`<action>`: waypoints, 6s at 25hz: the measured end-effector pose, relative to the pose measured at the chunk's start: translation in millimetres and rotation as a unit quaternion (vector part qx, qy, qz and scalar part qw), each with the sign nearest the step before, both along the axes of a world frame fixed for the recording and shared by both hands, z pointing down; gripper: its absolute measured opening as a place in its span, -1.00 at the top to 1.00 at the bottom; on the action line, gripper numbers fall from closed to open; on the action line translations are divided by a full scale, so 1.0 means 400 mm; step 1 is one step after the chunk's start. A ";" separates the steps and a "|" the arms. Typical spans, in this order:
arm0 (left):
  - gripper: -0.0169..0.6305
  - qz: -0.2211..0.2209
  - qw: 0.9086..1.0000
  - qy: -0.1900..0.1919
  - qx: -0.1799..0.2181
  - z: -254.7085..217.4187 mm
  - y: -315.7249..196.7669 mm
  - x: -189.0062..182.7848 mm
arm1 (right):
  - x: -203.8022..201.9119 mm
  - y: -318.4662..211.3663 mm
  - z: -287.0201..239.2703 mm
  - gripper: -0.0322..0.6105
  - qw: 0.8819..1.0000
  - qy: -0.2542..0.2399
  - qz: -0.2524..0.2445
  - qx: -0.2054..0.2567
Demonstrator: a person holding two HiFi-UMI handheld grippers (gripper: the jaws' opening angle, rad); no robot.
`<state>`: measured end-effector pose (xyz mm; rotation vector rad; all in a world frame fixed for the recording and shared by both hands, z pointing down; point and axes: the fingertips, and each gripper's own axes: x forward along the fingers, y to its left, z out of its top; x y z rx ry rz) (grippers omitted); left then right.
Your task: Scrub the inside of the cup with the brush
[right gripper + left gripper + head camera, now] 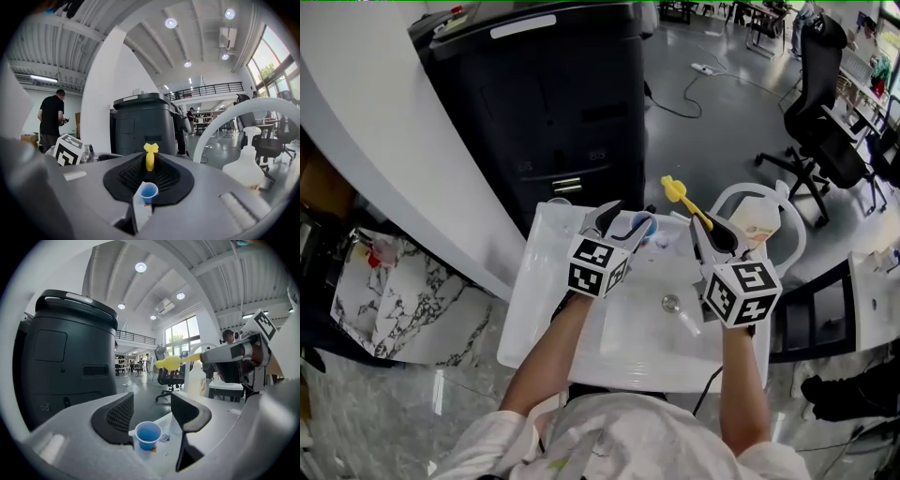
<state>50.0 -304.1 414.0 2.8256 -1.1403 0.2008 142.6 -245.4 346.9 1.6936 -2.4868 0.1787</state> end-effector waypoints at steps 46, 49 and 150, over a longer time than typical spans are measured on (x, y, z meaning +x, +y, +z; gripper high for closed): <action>-0.02 0.054 0.992 -0.082 -0.084 0.393 -0.125 0.108 | 0.078 -0.080 0.131 0.79 0.997 0.012 0.050 -0.058; -0.02 0.050 0.992 -0.083 -0.077 0.370 -0.124 0.102 | 0.079 -0.084 0.127 0.79 0.997 0.010 0.043 -0.057; 0.03 0.121 0.918 -0.363 0.102 0.119 0.114 -0.025 | -0.247 0.067 0.151 0.79 0.916 0.198 -0.319 -0.142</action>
